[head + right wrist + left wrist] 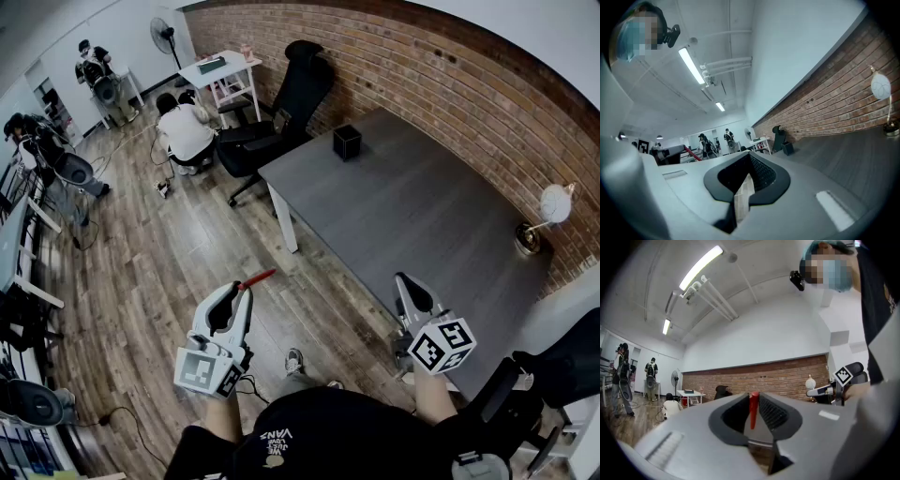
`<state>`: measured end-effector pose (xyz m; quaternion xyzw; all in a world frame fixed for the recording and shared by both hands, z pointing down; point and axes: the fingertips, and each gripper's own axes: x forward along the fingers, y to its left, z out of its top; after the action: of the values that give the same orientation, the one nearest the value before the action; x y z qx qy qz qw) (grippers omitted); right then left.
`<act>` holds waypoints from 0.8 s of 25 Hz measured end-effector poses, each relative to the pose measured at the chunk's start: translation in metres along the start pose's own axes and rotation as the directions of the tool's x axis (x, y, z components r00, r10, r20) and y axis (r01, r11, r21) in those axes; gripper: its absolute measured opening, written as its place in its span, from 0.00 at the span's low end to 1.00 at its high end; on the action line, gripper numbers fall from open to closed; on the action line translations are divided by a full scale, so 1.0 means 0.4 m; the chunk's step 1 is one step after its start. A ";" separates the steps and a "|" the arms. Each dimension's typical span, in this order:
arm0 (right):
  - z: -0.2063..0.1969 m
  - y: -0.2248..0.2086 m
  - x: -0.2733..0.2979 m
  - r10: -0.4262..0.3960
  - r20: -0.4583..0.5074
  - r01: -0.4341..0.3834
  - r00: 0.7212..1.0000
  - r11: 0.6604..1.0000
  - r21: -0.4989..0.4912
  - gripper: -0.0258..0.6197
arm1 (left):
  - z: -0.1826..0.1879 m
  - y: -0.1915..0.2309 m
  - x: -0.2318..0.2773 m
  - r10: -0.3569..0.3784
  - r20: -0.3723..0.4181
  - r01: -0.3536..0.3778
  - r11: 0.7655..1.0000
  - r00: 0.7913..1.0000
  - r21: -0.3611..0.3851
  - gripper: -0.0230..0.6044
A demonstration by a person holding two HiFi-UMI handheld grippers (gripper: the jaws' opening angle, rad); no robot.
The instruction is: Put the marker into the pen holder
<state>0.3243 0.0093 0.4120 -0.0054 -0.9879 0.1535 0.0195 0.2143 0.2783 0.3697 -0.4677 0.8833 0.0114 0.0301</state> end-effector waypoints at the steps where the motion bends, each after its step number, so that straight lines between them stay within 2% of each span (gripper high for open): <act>1: 0.002 0.007 0.004 0.012 0.008 -0.012 1.000 1.000 -0.003 0.04 | -0.002 0.003 0.002 -0.001 -0.001 0.001 1.000 1.000 0.001 0.22; 4: 0.010 0.024 0.017 0.040 0.037 -0.040 0.999 0.999 -0.002 0.04 | -0.003 0.007 0.016 -0.013 -0.008 0.013 1.000 1.000 0.007 0.22; 8: 0.007 0.011 0.041 0.023 0.042 -0.024 0.999 1.000 0.007 0.04 | -0.026 0.030 0.047 -0.018 -0.004 0.018 1.000 1.000 0.006 0.22; 11: 0.006 -0.004 0.074 -0.003 0.045 0.002 0.999 1.000 0.016 0.04 | -0.043 0.067 0.089 -0.033 0.002 0.033 0.999 0.999 -0.004 0.22; 15: 0.010 -0.014 0.137 -0.053 0.052 0.052 0.997 0.998 0.027 0.04 | -0.057 0.131 0.160 -0.089 0.007 0.089 0.996 0.996 -0.021 0.22; 20: 0.014 -0.002 0.248 -0.122 0.073 0.120 0.990 0.992 0.035 0.04 | -0.057 0.263 0.249 -0.152 0.014 0.152 0.988 0.988 -0.016 0.22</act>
<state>0.2250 0.0085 0.4105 0.0607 -0.9840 0.1673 -0.0082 0.0704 0.2540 0.3852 -0.5336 0.8449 0.0194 0.0326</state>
